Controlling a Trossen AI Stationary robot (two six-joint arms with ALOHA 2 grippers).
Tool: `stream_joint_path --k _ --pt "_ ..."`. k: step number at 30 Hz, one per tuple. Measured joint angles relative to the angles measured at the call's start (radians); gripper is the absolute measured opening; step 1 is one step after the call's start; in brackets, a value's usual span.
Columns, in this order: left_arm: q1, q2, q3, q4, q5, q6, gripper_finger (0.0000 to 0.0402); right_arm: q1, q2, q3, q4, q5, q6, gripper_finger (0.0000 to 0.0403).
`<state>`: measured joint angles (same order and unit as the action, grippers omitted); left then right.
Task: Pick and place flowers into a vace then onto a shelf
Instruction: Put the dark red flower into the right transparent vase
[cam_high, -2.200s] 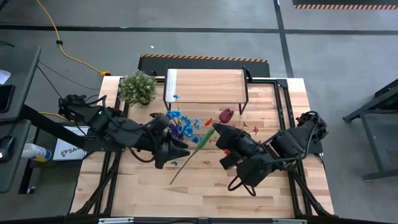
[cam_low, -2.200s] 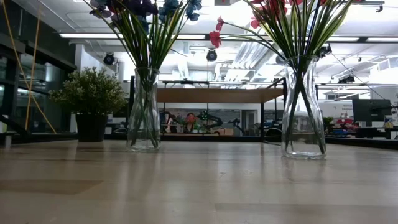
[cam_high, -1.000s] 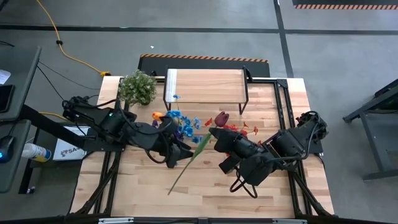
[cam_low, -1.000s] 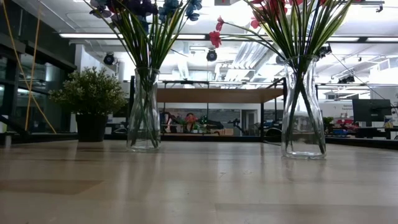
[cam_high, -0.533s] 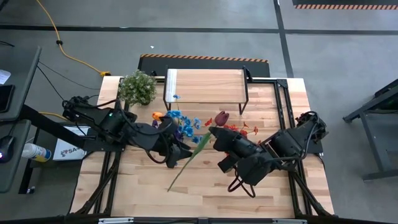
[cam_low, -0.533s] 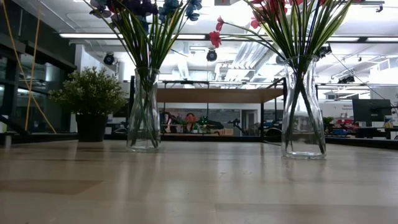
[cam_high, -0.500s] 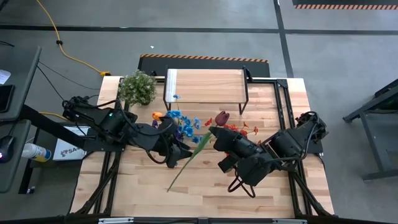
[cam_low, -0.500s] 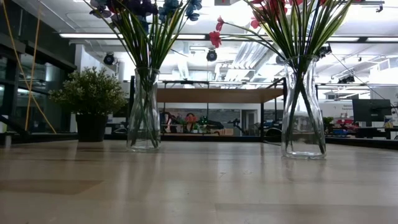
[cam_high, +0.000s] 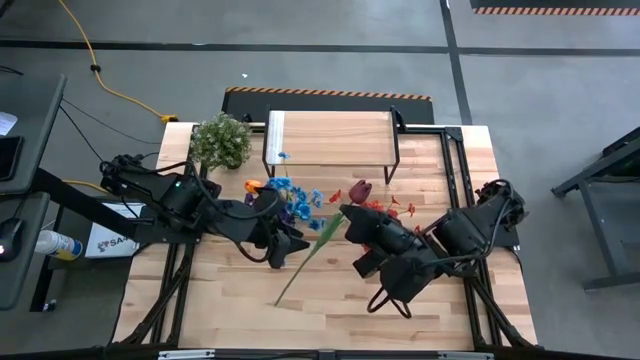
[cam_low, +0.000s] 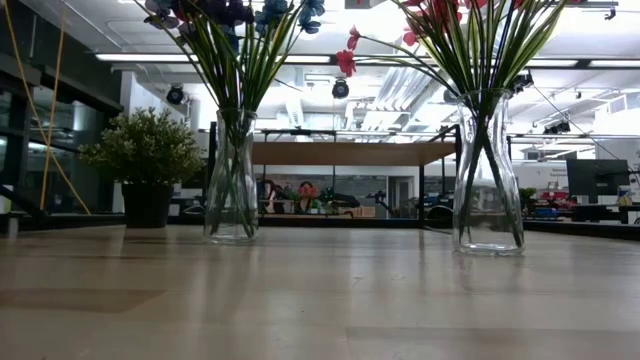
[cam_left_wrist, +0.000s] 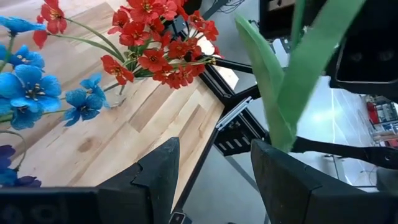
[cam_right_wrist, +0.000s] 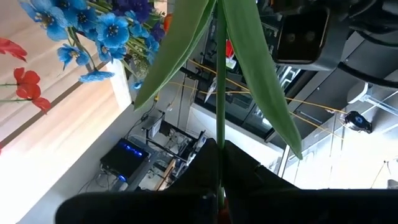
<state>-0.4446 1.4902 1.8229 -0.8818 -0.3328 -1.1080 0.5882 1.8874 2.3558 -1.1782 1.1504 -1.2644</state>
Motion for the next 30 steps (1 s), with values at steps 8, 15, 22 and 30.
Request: stream_joint_path --k 8,15,22,30 --pt "0.000 -0.005 -0.001 -0.012 -0.037 0.000 0.0232 0.019 0.000 0.000 -0.003 0.000 0.000 0.0000" --pt "0.000 -0.023 -0.001 0.011 -0.057 0.002 0.0232 0.022 0.001 0.000 -0.010 0.000 0.009 0.0000" --pt "0.000 -0.018 -0.001 0.080 0.009 0.012 0.0232 0.010 0.001 0.000 -0.011 -0.002 0.010 0.0000" --pt "0.000 -0.015 -0.001 0.072 0.027 0.012 0.0232 -0.014 0.001 0.000 -0.011 -0.011 0.009 0.0000"
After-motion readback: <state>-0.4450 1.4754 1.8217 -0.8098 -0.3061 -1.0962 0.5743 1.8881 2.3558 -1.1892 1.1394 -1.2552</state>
